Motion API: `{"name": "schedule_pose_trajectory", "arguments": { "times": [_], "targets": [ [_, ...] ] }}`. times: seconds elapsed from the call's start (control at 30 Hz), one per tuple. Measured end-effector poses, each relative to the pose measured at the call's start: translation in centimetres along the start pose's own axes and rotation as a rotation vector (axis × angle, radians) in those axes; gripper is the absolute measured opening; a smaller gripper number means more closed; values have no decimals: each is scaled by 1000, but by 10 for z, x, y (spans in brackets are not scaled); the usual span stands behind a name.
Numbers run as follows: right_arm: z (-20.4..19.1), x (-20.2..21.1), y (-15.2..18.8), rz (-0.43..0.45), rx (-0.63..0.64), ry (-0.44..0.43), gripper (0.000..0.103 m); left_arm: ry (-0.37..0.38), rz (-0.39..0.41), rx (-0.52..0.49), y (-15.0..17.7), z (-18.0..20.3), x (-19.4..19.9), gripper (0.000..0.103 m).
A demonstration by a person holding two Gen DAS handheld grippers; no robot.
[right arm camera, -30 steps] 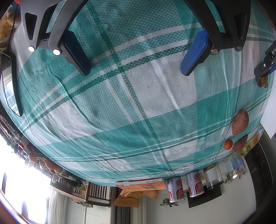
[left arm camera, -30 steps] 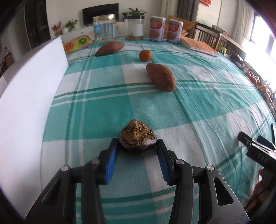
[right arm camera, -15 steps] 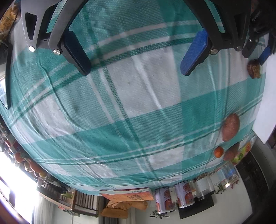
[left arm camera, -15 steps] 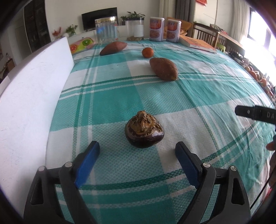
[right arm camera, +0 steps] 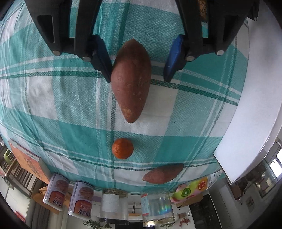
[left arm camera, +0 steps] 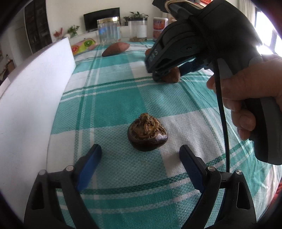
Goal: Organize fruits
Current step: 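Grasp a sweet potato with the right tool while the left lifts its fruit, then carry both fruits into the white box and open both tools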
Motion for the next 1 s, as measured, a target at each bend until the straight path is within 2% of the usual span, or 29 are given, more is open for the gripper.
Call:
{"name": "schedule_pose_trajectory", "arguments": {
  "times": [0.07,0.2,0.5,0.6,0.7,0.77,0.87,0.9,0.93,1.0],
  "targets": [
    [9,7,7,5,-42,-49,41,0,0,0,0,0,0,91],
    [29,34,39,34,-103,-66,41,0,0,0,0,0,0,91],
    [46,80,148,173,-190,14,41,11,-1,5,0,1,0,92],
    [48,88,165,262,-212,15,41,65,7,37,-1,-2,3,93],
    [53,92,166,274,-270,-54,42,118,-6,79,-2,-5,8,92],
    [57,91,165,284,-307,-94,42,117,-20,78,-4,-5,6,92],
    [56,90,163,280,-312,-102,42,83,-36,47,-7,-2,1,90],
    [55,89,162,266,-308,-101,42,64,-34,33,-7,-1,0,86],
    [55,89,161,244,-303,-100,42,43,-28,16,-8,-1,-1,72],
    [53,87,159,180,-282,-94,43,28,-22,-18,-11,2,-1,58]
  ]
}}
Point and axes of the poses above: each gripper's, at about its wrist camera, not at the fingertips, and x roughly against the way its jaws point, z to its right, y to its underside, the point moved 9 cm from there along -x, roughly the way its jaws point, and after that the axes turned 4 degrees about x, right-handed, at the moved point
